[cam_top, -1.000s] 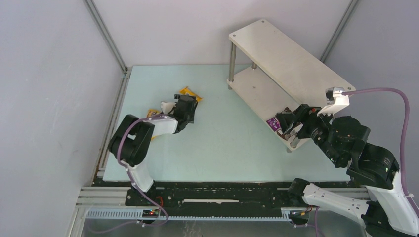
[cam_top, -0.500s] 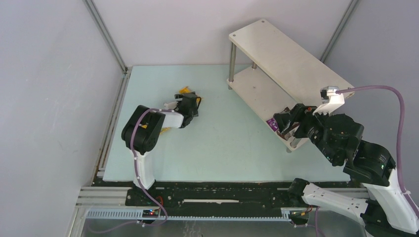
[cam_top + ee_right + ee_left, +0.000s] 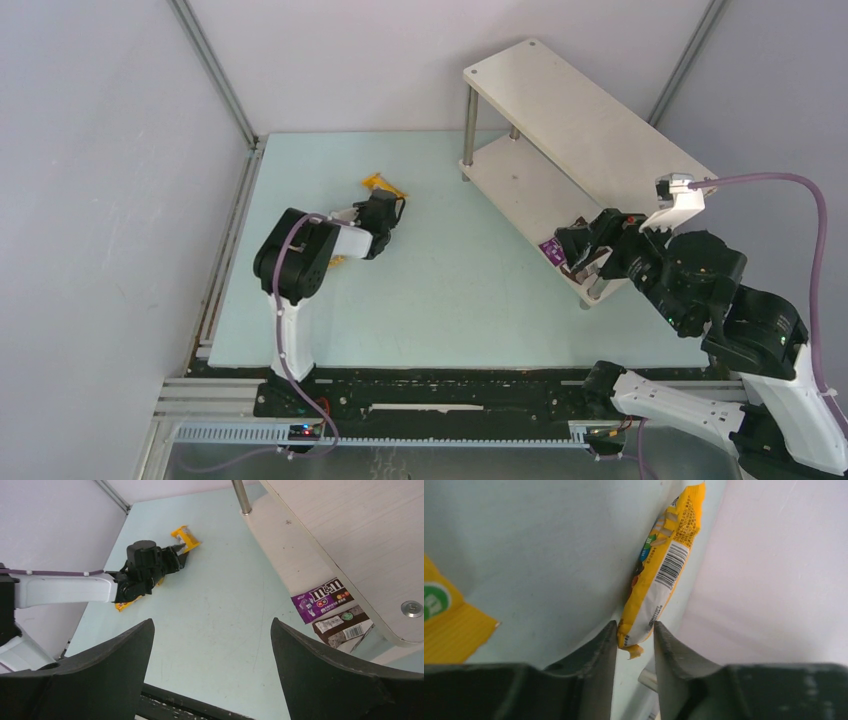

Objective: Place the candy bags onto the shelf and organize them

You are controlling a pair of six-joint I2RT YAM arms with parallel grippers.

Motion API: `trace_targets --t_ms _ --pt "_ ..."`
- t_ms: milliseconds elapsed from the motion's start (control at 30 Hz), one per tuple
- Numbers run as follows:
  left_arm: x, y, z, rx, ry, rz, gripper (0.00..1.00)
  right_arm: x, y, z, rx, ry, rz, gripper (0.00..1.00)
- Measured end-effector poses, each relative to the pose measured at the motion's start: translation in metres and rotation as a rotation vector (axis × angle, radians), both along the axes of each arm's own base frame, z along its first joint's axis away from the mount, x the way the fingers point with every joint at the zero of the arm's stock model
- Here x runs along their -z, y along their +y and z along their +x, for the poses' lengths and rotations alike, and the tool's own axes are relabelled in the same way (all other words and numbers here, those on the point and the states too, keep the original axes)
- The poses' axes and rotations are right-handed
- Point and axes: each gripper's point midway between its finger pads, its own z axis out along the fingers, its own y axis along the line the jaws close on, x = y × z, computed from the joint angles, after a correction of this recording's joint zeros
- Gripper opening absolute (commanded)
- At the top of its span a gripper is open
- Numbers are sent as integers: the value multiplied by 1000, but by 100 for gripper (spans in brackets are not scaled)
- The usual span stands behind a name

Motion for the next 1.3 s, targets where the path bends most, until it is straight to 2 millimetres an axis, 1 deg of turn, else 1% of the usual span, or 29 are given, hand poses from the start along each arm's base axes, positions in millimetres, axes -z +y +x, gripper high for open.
trace_targets --t_ms 100,233,267,333,433,467,533,633,733,833,900,967,1067,1133,1167,1233,1300 --pt "1 3 5 3 -18 -4 19 -6 -1 -1 -3 -11 14 98" --pt "-2 7 9 20 -57 -17 7 -10 -3 -3 -4 -19 21 98" --pt "-3 9 9 29 -67 -17 2 -10 -3 -3 -3 -20 22 98" --pt "-2 13 7 49 -82 -12 0 -11 -4 -3 -3 -22 24 98" --pt "-1 22 -4 82 -84 0 0 -12 -6 -5 -3 -27 30 98" --pt "-4 24 -8 92 -87 -2 0 -13 -6 -5 -2 -29 31 98" --pt "-15 31 -19 110 -101 -13 0 -15 -9 -6 5 -36 34 98" --pt "-51 42 -36 140 -159 -29 0 -17 -18 -8 28 -48 38 97" --pt "-104 45 -55 186 -255 -32 0 -20 -27 -12 43 -65 55 97" --pt "-165 38 -75 265 -376 -27 0 -25 -34 -17 47 -83 78 97" --pt "-199 32 -89 325 -448 -16 0 -27 -37 -19 47 -91 92 97" --pt "-228 25 -104 394 -506 0 0 -30 -38 -21 45 -97 102 96" --pt "-269 6 -120 524 -583 25 0 -37 -41 -24 40 -110 121 96" --pt "-300 -10 -129 612 -649 42 0 -43 -43 -26 37 -121 137 96" --pt "-320 -22 -137 669 -691 51 0 -47 -44 -28 34 -129 148 96" --pt "-360 -48 -158 779 -789 65 0 -54 -47 -31 30 -147 173 97" --pt "-399 -78 -187 897 -898 61 0 -65 -52 -36 26 -173 208 98"
